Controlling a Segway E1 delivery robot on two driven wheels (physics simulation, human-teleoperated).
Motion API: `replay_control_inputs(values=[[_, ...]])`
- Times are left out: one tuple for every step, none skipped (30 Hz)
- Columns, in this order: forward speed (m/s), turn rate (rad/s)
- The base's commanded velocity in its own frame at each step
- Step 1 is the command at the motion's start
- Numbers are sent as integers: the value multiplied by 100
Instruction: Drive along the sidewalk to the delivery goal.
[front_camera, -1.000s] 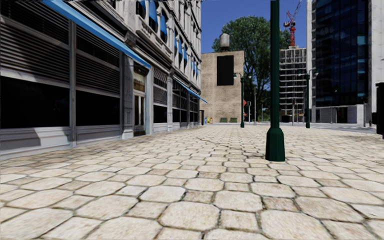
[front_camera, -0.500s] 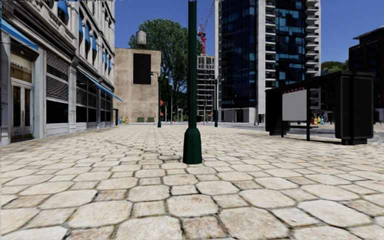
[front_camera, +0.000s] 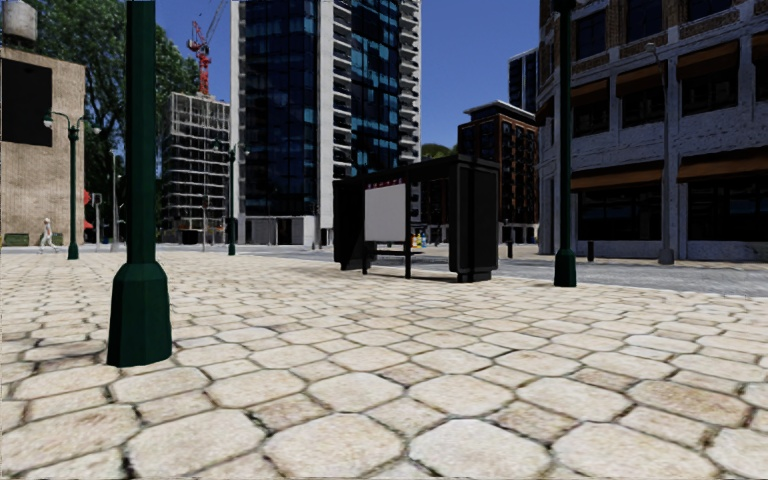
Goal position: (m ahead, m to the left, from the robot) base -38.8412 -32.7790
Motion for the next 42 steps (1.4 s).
replay_control_inputs(values=[[124,-103],[124,-103],[124,-103],[124,-103],[124,-103],[124,-103],[124,-103],[126,-103],[127,-103],[128,-103],[128,-103],[128,-103],[128,-103],[128,-103],[128,-103],[128,-103],[130,-103],[130,-103],[130,-103],[130,-103],[130,-103],[130,-103],[130,-103],[130,-103],[130,-103],[131,-103],[131,-103],[131,-103],[131,-103],[131,-103],[131,-103],[131,-103],[131,-103],[131,-103],[131,-103],[131,-103],[131,-102],[145,-99],[145,-99],[200,-98],[200,-96],[200,-96]])
